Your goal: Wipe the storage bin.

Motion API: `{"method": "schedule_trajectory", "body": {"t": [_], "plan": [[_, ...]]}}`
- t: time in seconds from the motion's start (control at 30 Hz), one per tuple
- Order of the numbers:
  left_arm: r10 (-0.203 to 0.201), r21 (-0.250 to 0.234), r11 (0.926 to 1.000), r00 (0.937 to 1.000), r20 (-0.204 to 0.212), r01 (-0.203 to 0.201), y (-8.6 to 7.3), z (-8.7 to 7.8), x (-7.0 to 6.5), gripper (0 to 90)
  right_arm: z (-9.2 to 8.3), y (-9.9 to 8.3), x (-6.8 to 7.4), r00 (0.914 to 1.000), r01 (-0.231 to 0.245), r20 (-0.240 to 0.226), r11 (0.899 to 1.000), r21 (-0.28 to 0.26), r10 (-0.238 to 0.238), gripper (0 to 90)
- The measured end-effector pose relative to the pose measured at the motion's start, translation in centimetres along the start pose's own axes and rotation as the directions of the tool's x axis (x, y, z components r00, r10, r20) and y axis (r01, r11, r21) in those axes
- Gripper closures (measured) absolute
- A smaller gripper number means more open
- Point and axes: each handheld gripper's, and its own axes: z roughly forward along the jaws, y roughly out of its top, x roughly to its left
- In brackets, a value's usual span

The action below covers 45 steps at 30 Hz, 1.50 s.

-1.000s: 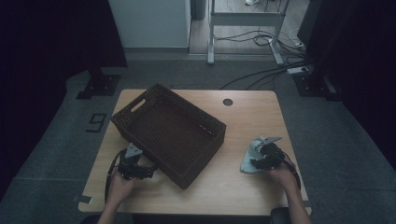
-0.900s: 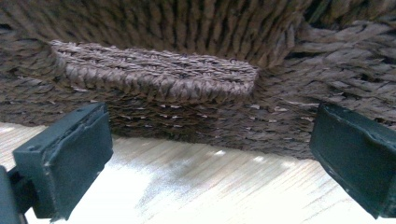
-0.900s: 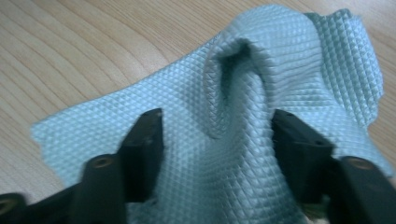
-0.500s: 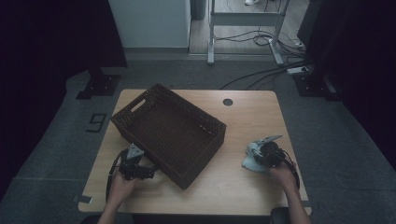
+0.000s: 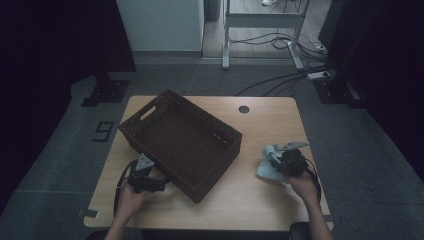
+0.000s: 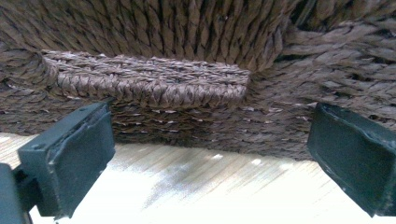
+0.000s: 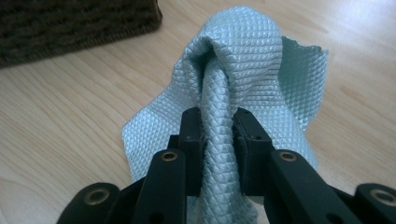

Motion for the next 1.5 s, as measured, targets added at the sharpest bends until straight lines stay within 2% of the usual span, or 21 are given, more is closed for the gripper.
{"method": "schedule_trajectory", "body": {"t": [0.23,0.43,0.73,1.07,1.27,1.5], "plan": [[0.002,0.005,1.0,1.0,0.001,-0.002,0.1,0.1,0.0,0.3,-0.7,1.0,0.6,0.9999,-0.008,-0.01,0.998,-0.062,0.008,74.4],[0.001,0.004,1.0,1.0,0.001,-0.001,0.1,0.1,0.0,0.0,-0.6,2.1,1.3,0.9998,0.017,-0.012,0.996,-0.085,-0.018,74.5],[0.002,0.007,1.0,1.0,-0.003,-0.002,0.2,0.2,0.0,0.0,0.6,4.3,2.8,0.9981,0.053,-0.026,0.994,-0.092,-0.056,74.4],[0.001,0.007,1.0,1.0,-0.004,-0.001,0.2,0.2,0.0,0.0,2.6,7.0,3.9,0.9972,0.074,0.02,0.992,-0.101,-0.073,74.5],[-0.002,0.007,1.0,1.0,0.001,0.002,0.2,0.2,0.1,0.0,3.6,7.6,4.7,0.9939,0.11,0.007,0.987,-0.117,-0.11,74.5],[-0.001,0.006,1.0,1.0,-0.001,0.001,0.2,0.2,0.0,0.0,3.5,7.6,5.4,0.99,0.132,-0.03,0.981,-0.144,-0.138,76.3]]}}
